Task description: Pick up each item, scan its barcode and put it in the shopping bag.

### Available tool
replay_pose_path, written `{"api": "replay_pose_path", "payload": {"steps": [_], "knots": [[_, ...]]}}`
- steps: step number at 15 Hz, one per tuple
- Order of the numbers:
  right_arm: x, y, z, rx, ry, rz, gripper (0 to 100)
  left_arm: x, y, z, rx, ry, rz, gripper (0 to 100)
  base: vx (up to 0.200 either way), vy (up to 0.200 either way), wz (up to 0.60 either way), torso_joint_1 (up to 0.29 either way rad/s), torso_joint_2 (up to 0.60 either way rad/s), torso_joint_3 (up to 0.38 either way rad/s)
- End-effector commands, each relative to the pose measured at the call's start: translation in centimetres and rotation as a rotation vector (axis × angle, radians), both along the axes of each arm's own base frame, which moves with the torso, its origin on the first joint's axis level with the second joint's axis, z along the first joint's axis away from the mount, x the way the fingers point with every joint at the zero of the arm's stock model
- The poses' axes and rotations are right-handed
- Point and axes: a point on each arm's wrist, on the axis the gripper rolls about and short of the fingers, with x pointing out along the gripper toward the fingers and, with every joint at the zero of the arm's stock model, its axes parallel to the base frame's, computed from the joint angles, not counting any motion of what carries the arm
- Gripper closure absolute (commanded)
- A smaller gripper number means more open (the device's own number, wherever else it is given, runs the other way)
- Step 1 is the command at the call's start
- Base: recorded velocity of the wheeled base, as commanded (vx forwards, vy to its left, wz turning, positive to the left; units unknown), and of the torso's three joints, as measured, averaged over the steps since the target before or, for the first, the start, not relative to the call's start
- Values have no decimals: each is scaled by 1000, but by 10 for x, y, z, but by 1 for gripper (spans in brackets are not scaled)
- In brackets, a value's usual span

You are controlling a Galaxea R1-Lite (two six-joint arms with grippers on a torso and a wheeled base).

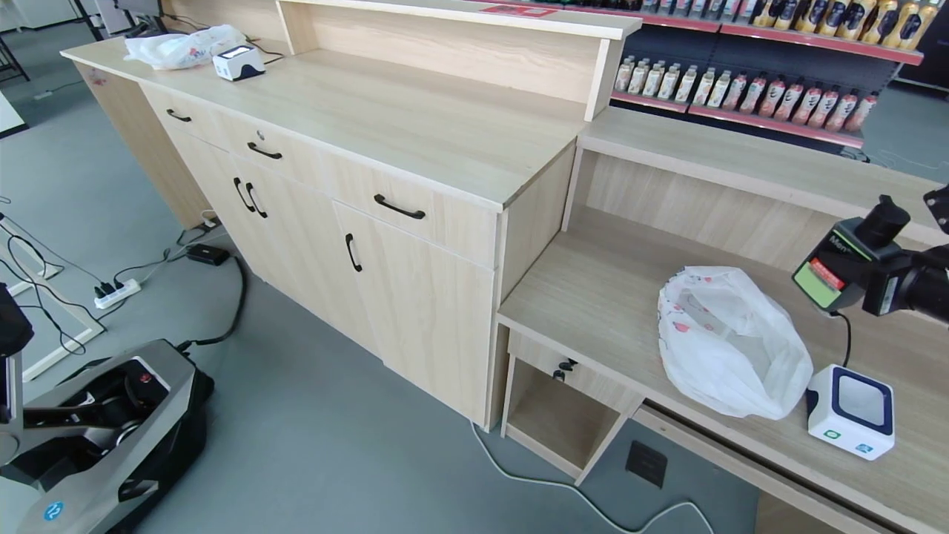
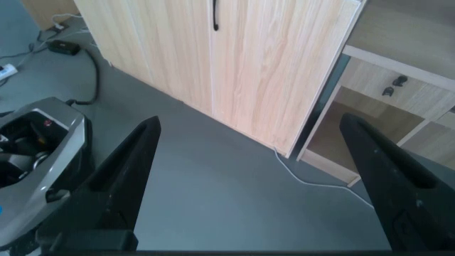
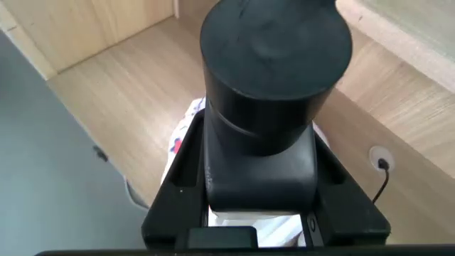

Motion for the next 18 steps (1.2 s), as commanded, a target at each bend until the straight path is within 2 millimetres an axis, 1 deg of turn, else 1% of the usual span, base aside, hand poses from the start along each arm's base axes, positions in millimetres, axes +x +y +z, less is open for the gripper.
{"api": "replay_pose_path", "payload": {"steps": [1, 2, 3, 4, 5, 9, 13, 14, 15, 18], "knots": [[63, -15, -43, 20, 18, 17, 100, 0, 0, 0, 0, -3, 0, 0, 0, 0, 0, 0, 0, 0], [63, -15, -43, 20, 18, 17, 100, 0, 0, 0, 0, -3, 0, 0, 0, 0, 0, 0, 0, 0], [77, -25, -62, 26, 52, -1, 100, 0, 0, 0, 0, -1, 0, 0, 0, 0, 0, 0, 0, 0], [77, -27, -67, 29, 66, -6, 100, 0, 0, 0, 0, -1, 1, 0, 0, 0, 0, 0, 0, 0], [79, -29, -81, 43, 105, -7, 100, 0, 0, 0, 0, -1, 1, 0, 0, 0, 0, 0, 0, 0], [70, -39, -119, 28, 179, -32, 100, 0, 0, 0, 0, 0, 1, 0, 0, 0, 0, 0, 0, 0], [75, -39, -143, 12, 203, -19, 100, 0, 0, 0, 0, -1, 1, 0, 0, 0, 0, 0, 0, 0], [81, -36, -153, 9, 203, -2, 100, 0, 0, 0, 0, -1, 1, 0, 0, 0, 0, 0, 0, 0], [85, -33, -158, 10, 201, 25, 100, 0, 0, 0, 0, -1, 0, 0, 0, 0, 0, 0, 0, 0], [94, -23, -169, 7, 178, 96, 100, 0, 0, 0, 0, -1, 0, 0, 0, 0, 0, 0, 0, 0]]}}
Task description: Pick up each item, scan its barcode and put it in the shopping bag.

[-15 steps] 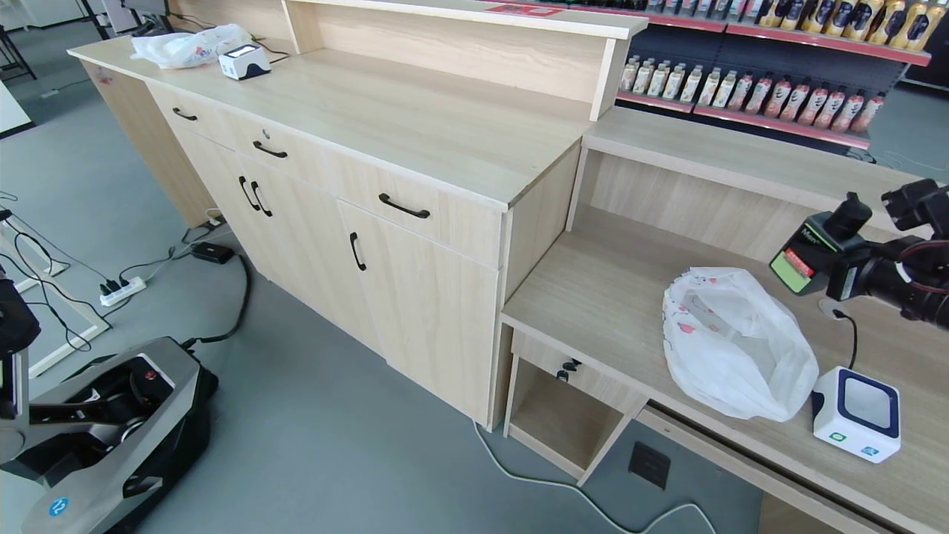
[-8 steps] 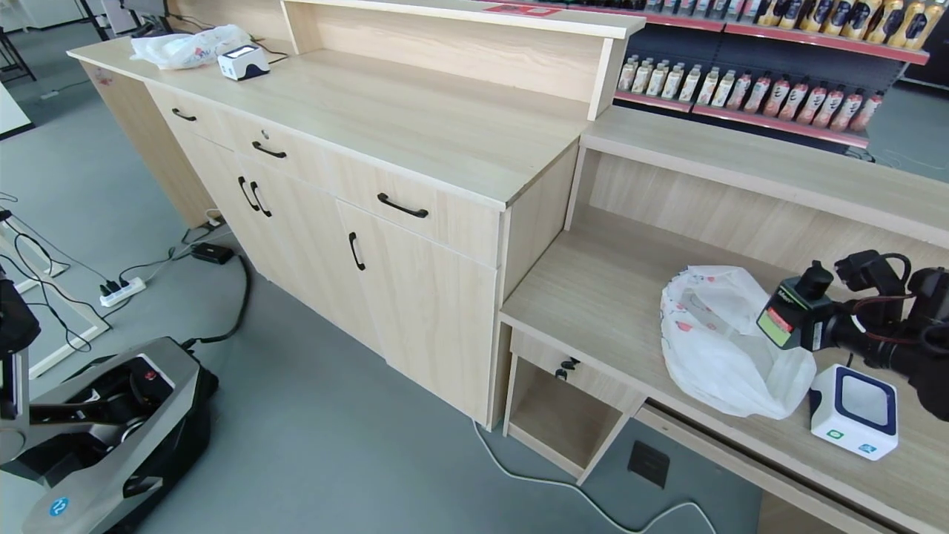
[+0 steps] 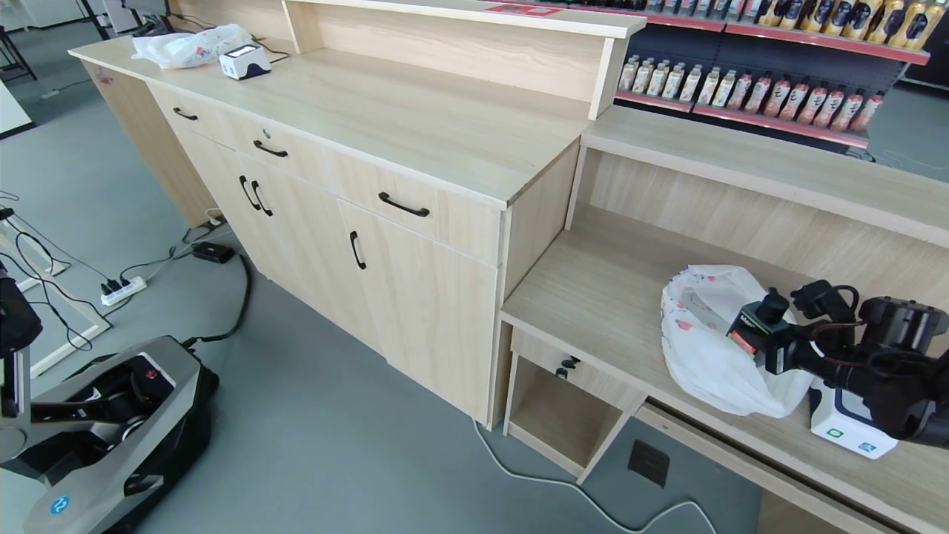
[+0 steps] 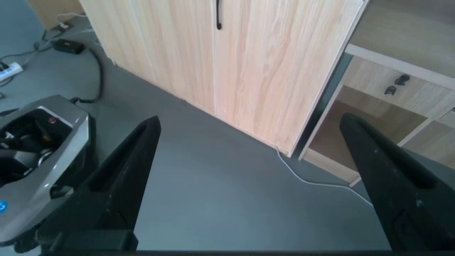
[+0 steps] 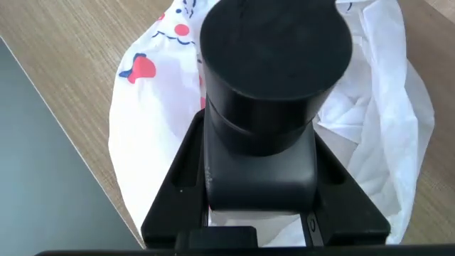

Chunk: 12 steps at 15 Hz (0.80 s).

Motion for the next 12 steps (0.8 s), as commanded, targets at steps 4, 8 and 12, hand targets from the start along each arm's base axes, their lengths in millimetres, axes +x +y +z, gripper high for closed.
{"api": "replay_pose_path", "payload": {"steps": [4, 8, 12], "knots": [[20, 10, -29, 10, 6, 61, 100, 0, 0, 0, 0, -1, -1, 0, 0, 0, 0, 0, 0, 0], [32, 7, -41, 11, -18, 78, 100, 0, 0, 0, 0, -1, 1, 0, 0, 0, 0, 0, 0, 0], [39, 5, -46, 15, -30, 108, 100, 0, 0, 0, 0, -1, 1, 0, 0, 0, 0, 0, 0, 0]]}}
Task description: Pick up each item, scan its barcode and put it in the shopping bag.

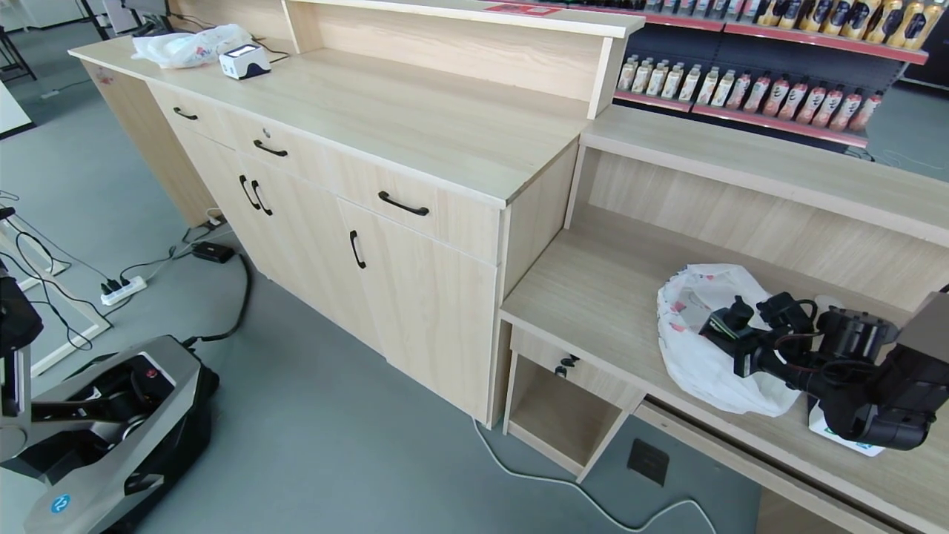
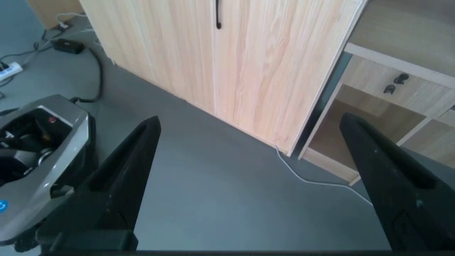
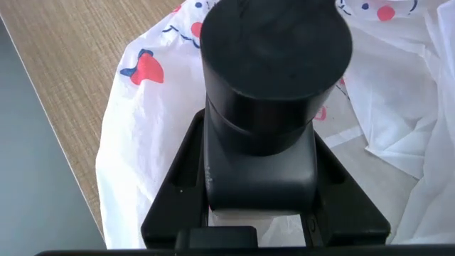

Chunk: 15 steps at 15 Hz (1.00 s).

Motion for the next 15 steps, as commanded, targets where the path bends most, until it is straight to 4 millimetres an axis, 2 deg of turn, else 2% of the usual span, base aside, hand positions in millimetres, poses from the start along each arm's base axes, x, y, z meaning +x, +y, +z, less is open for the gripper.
{"api": "replay_pose_path", "payload": {"steps": [1, 12, 15], "knots": [[3, -1, -7, 1, 6, 1, 100, 0, 0, 0, 0, -1, 1, 0, 0, 0, 0, 0, 0, 0], [5, -3, -12, -2, 10, 1, 100, 0, 0, 0, 0, -2, 1, 0, 0, 0, 0, 0, 0, 0], [3, -9, -12, 0, 12, -5, 100, 0, 0, 0, 0, -1, 1, 0, 0, 0, 0, 0, 0, 0]]}}
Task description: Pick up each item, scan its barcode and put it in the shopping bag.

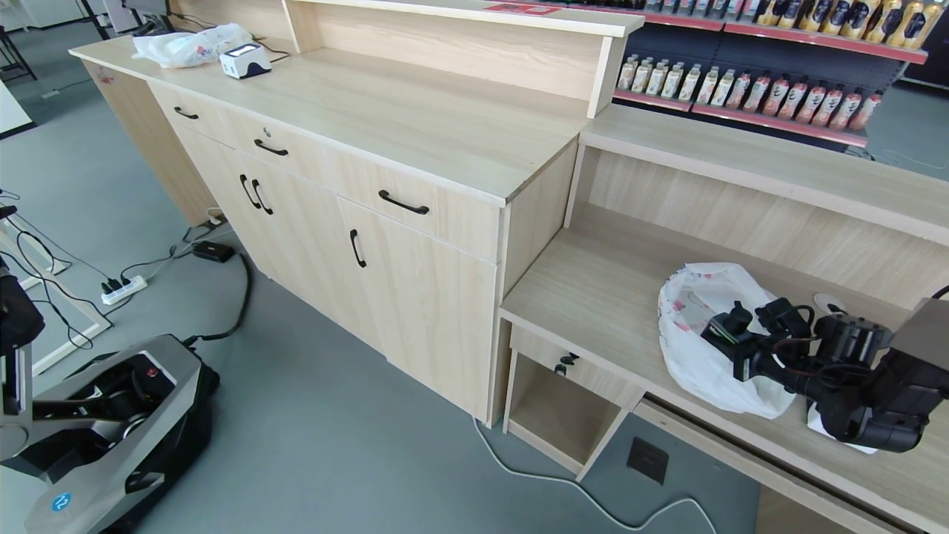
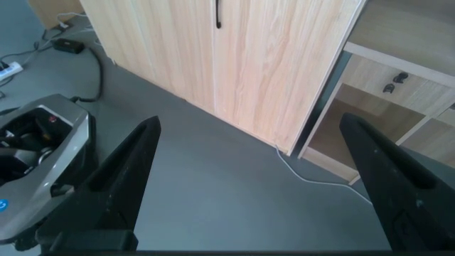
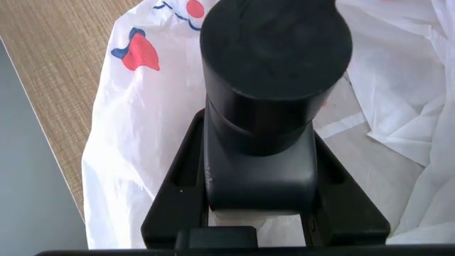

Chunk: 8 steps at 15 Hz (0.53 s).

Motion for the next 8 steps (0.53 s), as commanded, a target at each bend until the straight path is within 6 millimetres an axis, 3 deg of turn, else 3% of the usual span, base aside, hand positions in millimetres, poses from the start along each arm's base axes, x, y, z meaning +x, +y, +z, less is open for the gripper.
{"api": "replay_pose_path", "payload": {"steps": [1, 2, 5, 7, 8], "knots": [[-1, -3, 0, 2, 0, 4, 100, 0, 0, 0, 0, -1, 1, 0, 0, 0, 0, 0, 0, 0], [-2, -6, 1, 3, -2, 3, 0, 0, 0, 0, 0, -1, -1, 0, 0, 0, 0, 0, 0, 0], [-3, -10, 7, 1, -17, 5, 0, 0, 0, 0, 0, -1, -1, 0, 0, 0, 0, 0, 0, 0], [-5, -9, 38, -13, -70, 31, 0, 0, 0, 0, 0, -1, 1, 0, 0, 0, 0, 0, 0, 0], [-7, -7, 66, -37, -131, 35, 0, 0, 0, 0, 0, -1, 1, 0, 0, 0, 0, 0, 0, 0]]}}
